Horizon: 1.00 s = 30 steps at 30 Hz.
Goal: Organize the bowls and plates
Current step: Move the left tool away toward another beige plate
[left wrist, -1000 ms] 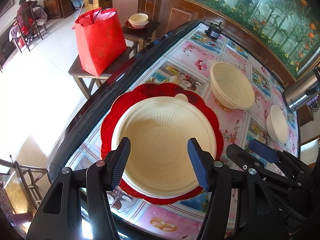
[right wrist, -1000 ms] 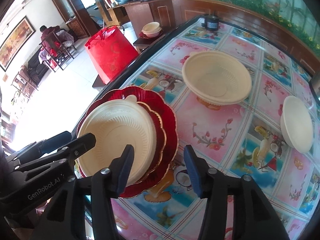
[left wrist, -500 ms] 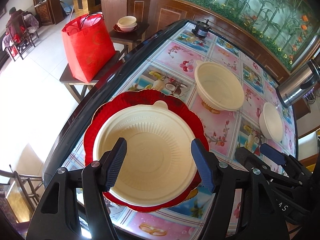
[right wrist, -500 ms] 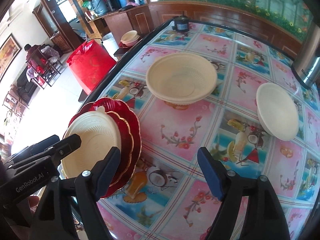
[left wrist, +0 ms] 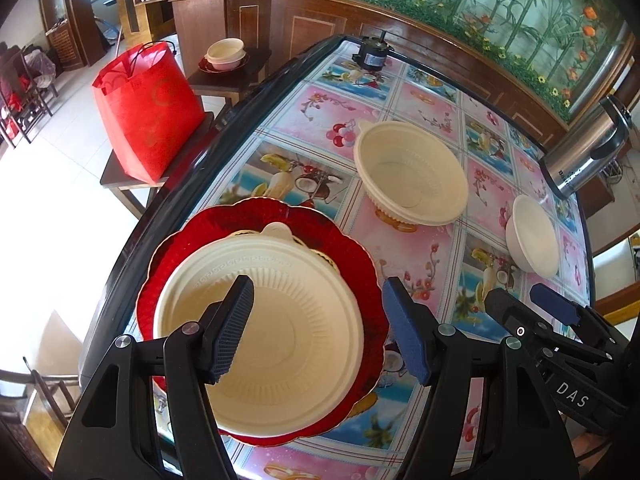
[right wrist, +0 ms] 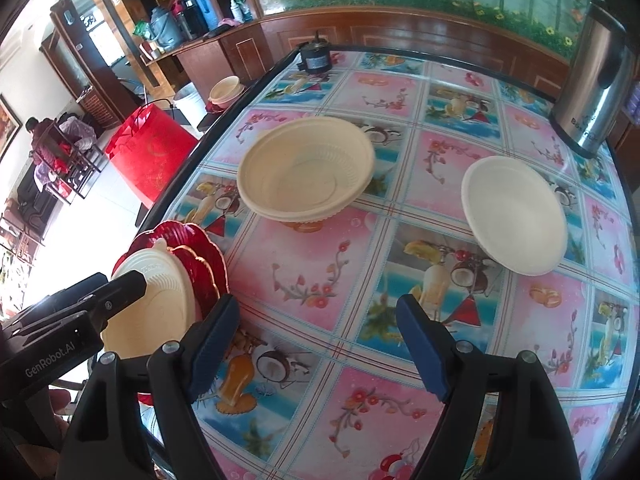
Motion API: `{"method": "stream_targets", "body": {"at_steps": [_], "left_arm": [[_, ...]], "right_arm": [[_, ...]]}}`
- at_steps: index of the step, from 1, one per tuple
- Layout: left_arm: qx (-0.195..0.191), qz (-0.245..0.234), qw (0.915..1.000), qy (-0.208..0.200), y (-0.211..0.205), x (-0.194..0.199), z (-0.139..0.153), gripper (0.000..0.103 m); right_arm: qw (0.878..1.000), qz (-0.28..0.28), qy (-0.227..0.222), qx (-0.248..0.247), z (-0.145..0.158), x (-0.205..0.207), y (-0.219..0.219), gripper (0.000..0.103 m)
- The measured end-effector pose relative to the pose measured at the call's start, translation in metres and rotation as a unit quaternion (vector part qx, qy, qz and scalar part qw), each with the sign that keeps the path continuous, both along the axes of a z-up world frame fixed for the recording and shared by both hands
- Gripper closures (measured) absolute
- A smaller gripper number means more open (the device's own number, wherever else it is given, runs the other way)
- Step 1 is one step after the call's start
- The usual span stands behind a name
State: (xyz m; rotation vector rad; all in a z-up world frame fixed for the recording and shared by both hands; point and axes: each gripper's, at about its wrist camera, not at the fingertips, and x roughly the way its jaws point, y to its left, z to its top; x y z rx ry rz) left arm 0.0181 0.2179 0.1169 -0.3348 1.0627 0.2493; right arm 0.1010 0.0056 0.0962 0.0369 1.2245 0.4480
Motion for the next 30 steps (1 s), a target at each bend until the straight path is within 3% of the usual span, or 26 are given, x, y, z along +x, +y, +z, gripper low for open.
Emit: {"method": "stream_targets", "body": {"at_steps": [30], "left_arm": [[0.009, -0.057, 0.9983, 0.010, -0.010, 0.053, -0.006, 0.035]], "right_arm": [[0.999, -0.048, -0.002, -0.012, -0.003, 0.032, -0.018, 0.022]]}}
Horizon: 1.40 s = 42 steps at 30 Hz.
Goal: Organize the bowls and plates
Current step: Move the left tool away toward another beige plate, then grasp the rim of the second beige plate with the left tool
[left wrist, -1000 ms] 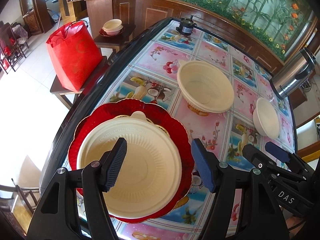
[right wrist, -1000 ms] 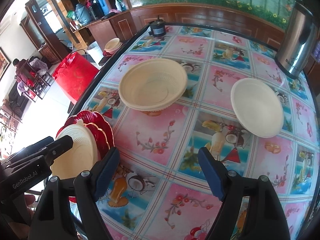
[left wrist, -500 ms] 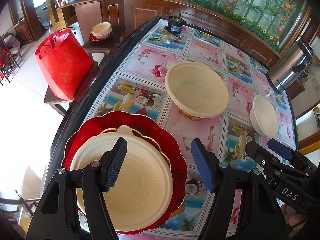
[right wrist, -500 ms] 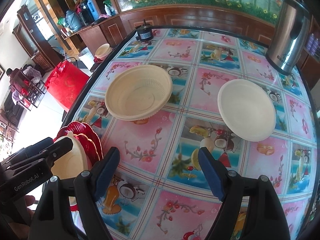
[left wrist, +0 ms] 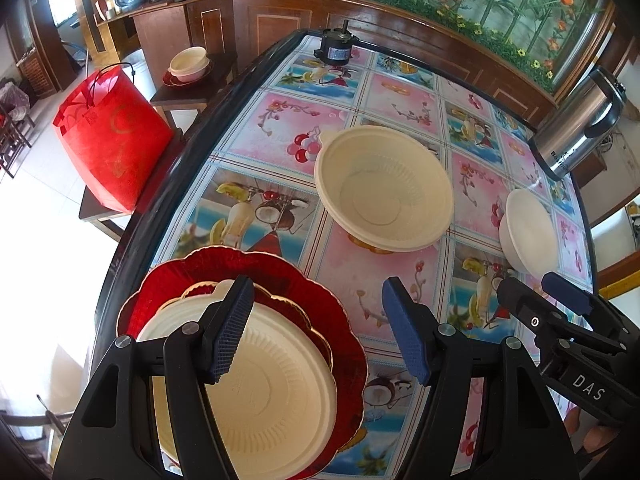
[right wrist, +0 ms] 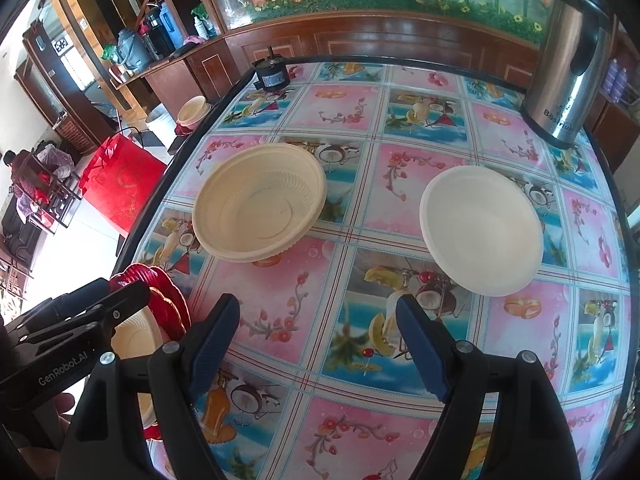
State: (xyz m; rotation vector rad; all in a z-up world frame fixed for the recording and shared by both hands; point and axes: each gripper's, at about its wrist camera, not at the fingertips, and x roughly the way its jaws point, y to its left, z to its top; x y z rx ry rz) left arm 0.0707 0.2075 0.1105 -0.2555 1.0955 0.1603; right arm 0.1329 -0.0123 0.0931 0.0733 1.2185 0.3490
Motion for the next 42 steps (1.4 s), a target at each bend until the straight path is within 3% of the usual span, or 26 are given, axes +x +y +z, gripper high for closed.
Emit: {"method": "stream_targets", "body": {"at_steps": [31, 42], "left_arm": [[-0.014, 0.000, 0.9993, 0.036, 0.020, 0.078, -0.029, 0.035], [-0.016, -0.012, 0.9982, 0.056, 0.019, 0.099, -0.044, 0.035]], "right_arm": [[1.000, 0.010, 0.010, -0.005, -0.020, 0.040, 0.017, 0.023], [1.000, 0.013, 0.021, -0.012, -0.032, 0.054, 0.025, 0.034]]}}
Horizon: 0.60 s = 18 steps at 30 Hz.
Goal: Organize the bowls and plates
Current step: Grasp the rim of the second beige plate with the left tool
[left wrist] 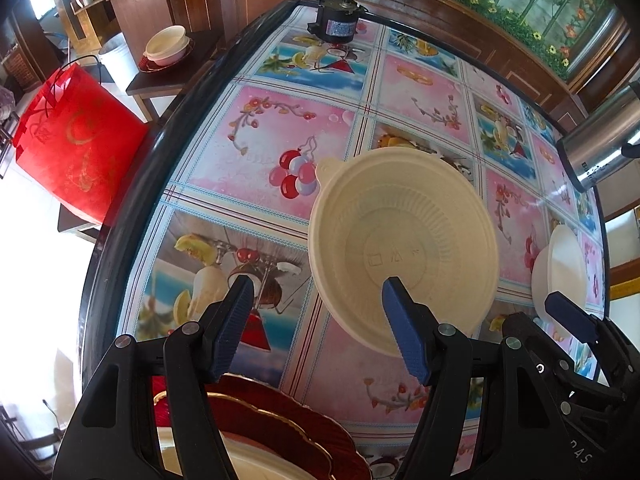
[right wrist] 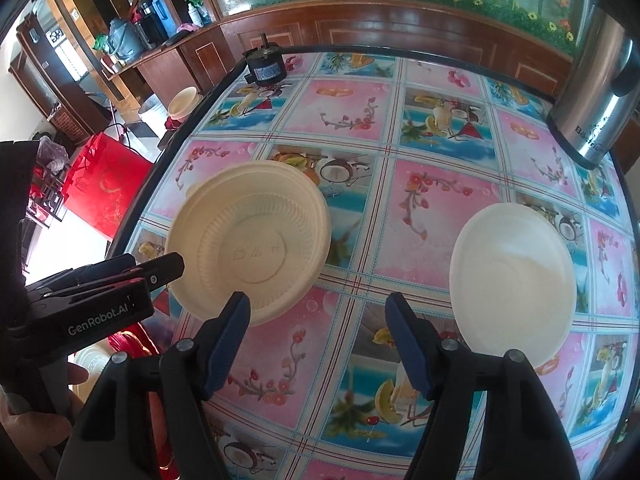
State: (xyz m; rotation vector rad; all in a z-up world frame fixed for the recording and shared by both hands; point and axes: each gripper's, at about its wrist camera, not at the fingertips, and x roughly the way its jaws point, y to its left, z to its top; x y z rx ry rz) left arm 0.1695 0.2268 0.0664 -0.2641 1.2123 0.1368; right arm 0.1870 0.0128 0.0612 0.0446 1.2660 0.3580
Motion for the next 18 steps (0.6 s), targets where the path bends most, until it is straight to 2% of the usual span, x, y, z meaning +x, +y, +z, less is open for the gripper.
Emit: {"method": "stream_targets", "body": {"at_steps": [18], "left_arm": [[-0.001, -0.010, 0.9997, 0.024, 0.007, 0.020, -0.025, 0.035]], "right_arm": [[1.000, -0.005, 0.018, -0.013, -0.020, 0.018, 0.007, 0.045]]}}
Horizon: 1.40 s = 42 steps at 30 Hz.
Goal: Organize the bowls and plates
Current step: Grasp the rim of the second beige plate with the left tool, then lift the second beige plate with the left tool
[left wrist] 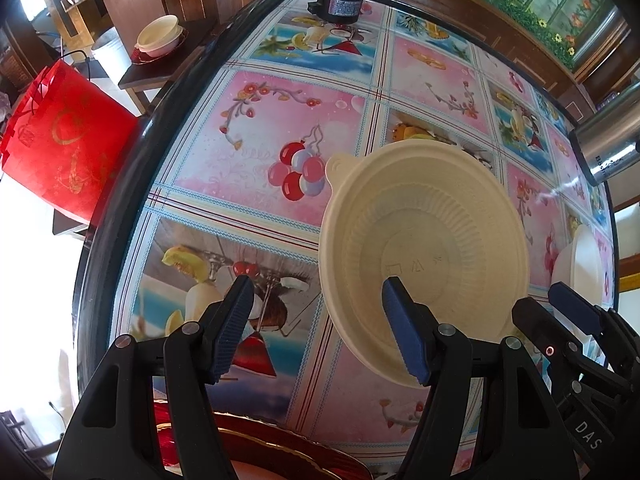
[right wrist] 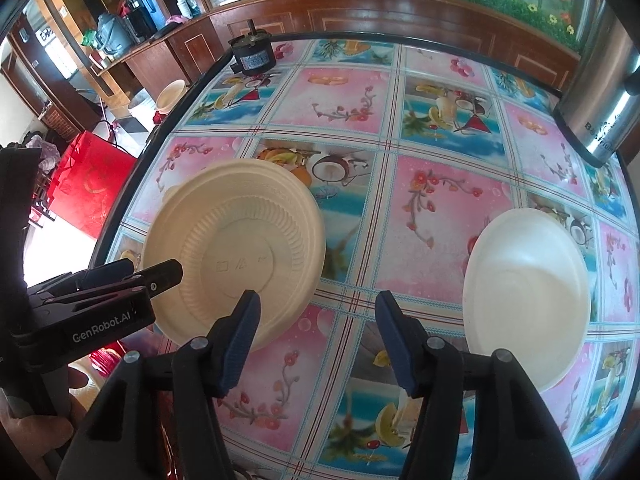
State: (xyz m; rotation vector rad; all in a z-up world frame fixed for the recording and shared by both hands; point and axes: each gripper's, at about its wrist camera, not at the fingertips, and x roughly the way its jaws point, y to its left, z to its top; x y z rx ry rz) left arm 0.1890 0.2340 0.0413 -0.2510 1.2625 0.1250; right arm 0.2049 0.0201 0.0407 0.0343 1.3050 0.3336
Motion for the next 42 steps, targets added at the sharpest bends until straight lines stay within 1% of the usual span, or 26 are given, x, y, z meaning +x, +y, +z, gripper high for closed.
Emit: {"method": "stream_targets", "body": {"at_steps": [3, 10, 15, 17, 19, 22, 25, 26, 30, 31, 32, 34, 36, 39, 42], "left_arm": [[-0.001, 0.000, 1.0000, 0.002, 0.001, 0.002, -0.002, 0.035], [0.000, -0.001, 0.9999, 0.011, 0.003, 0.006, -0.010, 0.036], [-0.005, -0.002, 0.9999, 0.015, 0.002, 0.007, -0.014, 0.039], [-0.005, -0.004, 0.9998, 0.018, 0.001, 0.007, -0.016, 0.042], [-0.005, -0.005, 0.9998, 0.019, 0.001, 0.008, -0.017, 0.042], [-0.005, -0.005, 0.9998, 0.020, -0.001, 0.008, -0.018, 0.050], [-0.004, -0.008, 0.9998, 0.019, -0.002, 0.008, -0.017, 0.052], [-0.004, -0.009, 0.9998, 0.019, -0.003, 0.008, -0.018, 0.058], [-0.006, -0.012, 0.9997, 0.022, -0.006, 0.008, -0.020, 0.068], [-0.006, -0.012, 0.9996, 0.023, -0.006, 0.008, -0.020, 0.072], [-0.007, -0.013, 0.9996, 0.023, -0.008, 0.008, -0.020, 0.076], [-0.009, -0.015, 0.9996, 0.022, -0.010, 0.008, -0.020, 0.079], [-0.008, -0.016, 0.9996, 0.021, -0.012, 0.008, -0.020, 0.079], [-0.010, -0.016, 0.9996, 0.021, -0.012, 0.007, -0.020, 0.082], [-0.012, -0.017, 0.9996, 0.020, -0.013, 0.006, -0.018, 0.082]], "right_arm": [[1.000, -0.001, 0.003, -0.001, -0.003, 0.003, 0.002, 0.048], [1.000, -0.006, 0.014, 0.000, -0.012, 0.006, 0.005, 0.050], [1.000, -0.011, 0.023, -0.001, -0.019, 0.008, 0.004, 0.054], [1.000, -0.014, 0.027, 0.001, -0.022, 0.009, 0.003, 0.055], [0.999, -0.015, 0.029, 0.003, -0.023, 0.009, 0.003, 0.056], [0.999, -0.012, 0.030, 0.005, -0.023, 0.009, 0.004, 0.061], [1.000, -0.010, 0.029, 0.005, -0.022, 0.009, 0.005, 0.065], [1.000, -0.009, 0.029, 0.006, -0.022, 0.009, 0.005, 0.067], [1.000, -0.001, 0.031, 0.007, -0.023, 0.009, 0.008, 0.079], [0.999, 0.002, 0.031, 0.008, -0.023, 0.009, 0.010, 0.080], [0.999, 0.005, 0.032, 0.008, -0.023, 0.009, 0.011, 0.084], [1.000, 0.011, 0.029, 0.005, -0.022, 0.009, 0.015, 0.085], [0.999, 0.014, 0.029, 0.002, -0.021, 0.009, 0.017, 0.087], [1.000, 0.014, 0.028, -0.002, -0.021, 0.009, 0.016, 0.087], [1.000, 0.013, 0.028, -0.003, -0.021, 0.008, 0.015, 0.087]]}}
